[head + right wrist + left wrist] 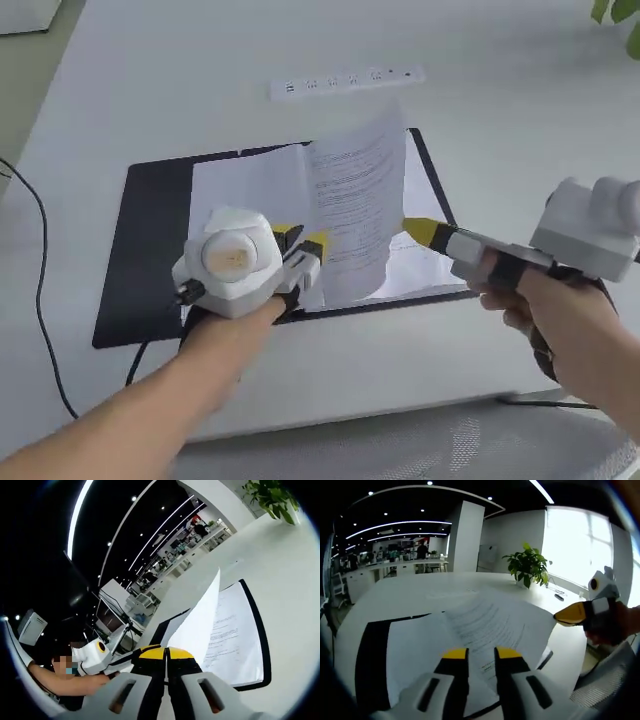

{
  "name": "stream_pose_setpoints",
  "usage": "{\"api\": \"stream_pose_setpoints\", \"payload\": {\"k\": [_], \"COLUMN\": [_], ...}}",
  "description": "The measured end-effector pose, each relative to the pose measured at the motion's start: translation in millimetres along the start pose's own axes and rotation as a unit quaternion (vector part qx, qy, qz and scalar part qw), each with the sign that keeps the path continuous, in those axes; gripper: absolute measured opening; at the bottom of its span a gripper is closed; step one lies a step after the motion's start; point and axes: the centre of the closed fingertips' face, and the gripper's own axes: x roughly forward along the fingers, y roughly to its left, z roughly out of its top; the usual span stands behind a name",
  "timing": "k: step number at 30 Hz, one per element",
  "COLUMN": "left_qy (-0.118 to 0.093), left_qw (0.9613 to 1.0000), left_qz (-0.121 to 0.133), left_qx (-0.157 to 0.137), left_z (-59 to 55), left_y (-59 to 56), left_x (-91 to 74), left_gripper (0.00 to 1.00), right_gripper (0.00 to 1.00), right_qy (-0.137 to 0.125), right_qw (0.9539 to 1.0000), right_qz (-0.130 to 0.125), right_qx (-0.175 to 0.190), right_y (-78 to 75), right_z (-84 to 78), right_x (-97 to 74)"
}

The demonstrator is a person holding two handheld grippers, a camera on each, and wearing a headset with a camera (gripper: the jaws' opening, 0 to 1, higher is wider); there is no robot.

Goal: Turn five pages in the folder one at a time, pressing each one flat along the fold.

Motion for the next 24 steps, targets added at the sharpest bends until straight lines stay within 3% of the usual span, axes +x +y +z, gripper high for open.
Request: {"api": "stream_pose_setpoints", "payload": {"k": [7,10,16,24], "left_qy": [-0.023,-0.029,-0.036,-0.039], "left_qw": [0.9995,0.999,0.998,0.9967], "left_qz": [0.022,0.033,0.051,0.071], "left_qx": [0.005,0.009,0.008,0.001], "left_z": [23.5,29.5,29.9,26.4], "left_y": [33.6,42.5,62.5,83.8], "left_x": [-47.2,-64.8,-93.3,-125.0], "left_gripper": [0.2,0.2,0.2,0.2], "right_gripper": [0.0,0.0,0.0,0.0], "right_qy": [0.015,0.026,0.051,0.089], "right_qw": [0.9987,0.9977,0.9947,0.991], "right_qz": [0.046,0.06,0.083,0.094], "right_qx": [-0.015,-0.021,-0.032,-0.033], "right_y": [40.2,53.7,77.4,92.3], "right_z": [-8.8,-15.3,-33.2,-64.3], "right_x": [28.6,41.0,67.1,101.6]}}
